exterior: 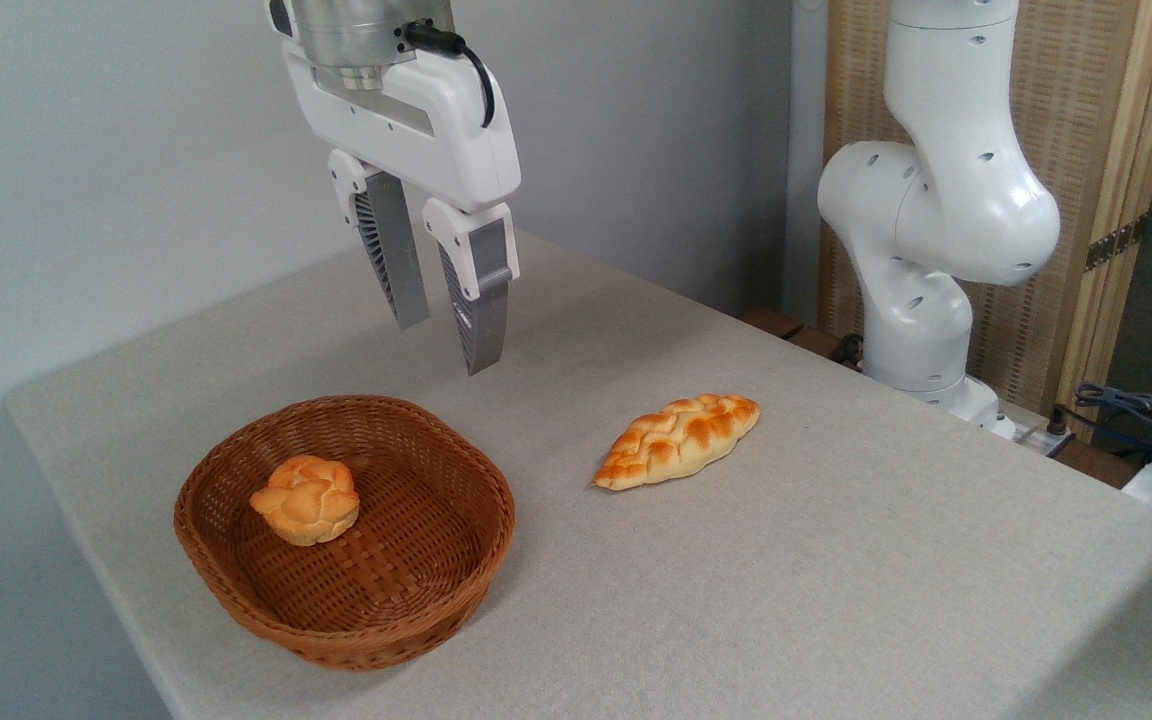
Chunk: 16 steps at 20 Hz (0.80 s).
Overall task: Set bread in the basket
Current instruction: 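Move the open gripper over the braided bread roll and lower it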
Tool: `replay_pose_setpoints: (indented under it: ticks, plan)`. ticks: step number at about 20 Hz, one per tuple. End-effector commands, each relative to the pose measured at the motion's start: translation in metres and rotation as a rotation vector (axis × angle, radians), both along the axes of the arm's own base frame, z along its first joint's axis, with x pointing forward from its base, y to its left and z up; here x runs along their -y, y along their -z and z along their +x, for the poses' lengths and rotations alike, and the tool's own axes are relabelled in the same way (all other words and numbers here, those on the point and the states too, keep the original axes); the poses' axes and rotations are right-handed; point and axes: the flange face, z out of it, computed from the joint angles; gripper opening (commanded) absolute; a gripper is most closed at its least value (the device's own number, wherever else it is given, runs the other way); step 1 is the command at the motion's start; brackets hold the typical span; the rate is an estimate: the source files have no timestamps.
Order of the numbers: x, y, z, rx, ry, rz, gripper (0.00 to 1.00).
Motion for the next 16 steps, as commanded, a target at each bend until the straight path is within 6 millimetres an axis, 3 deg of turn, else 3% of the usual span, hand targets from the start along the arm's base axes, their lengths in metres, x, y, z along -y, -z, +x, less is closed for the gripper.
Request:
replay_pose_setpoints:
  ticks: [1,7,9,11,13,16]
  plan:
    - [-0.007,0.003,-0.009,-0.016,-0.024,-0.005,1.00]
    - [-0.007,0.005,-0.010,-0.021,-0.025,-0.002,1.00]
    - [-0.009,0.005,-0.020,-0.022,-0.022,0.003,1.00]
    - [-0.013,0.009,-0.041,0.012,0.010,0.005,1.00]
    - [-0.035,0.015,-0.073,0.033,0.055,-0.005,1.00]
    - [-0.037,0.038,-0.115,-0.001,0.184,-0.015,1.00]
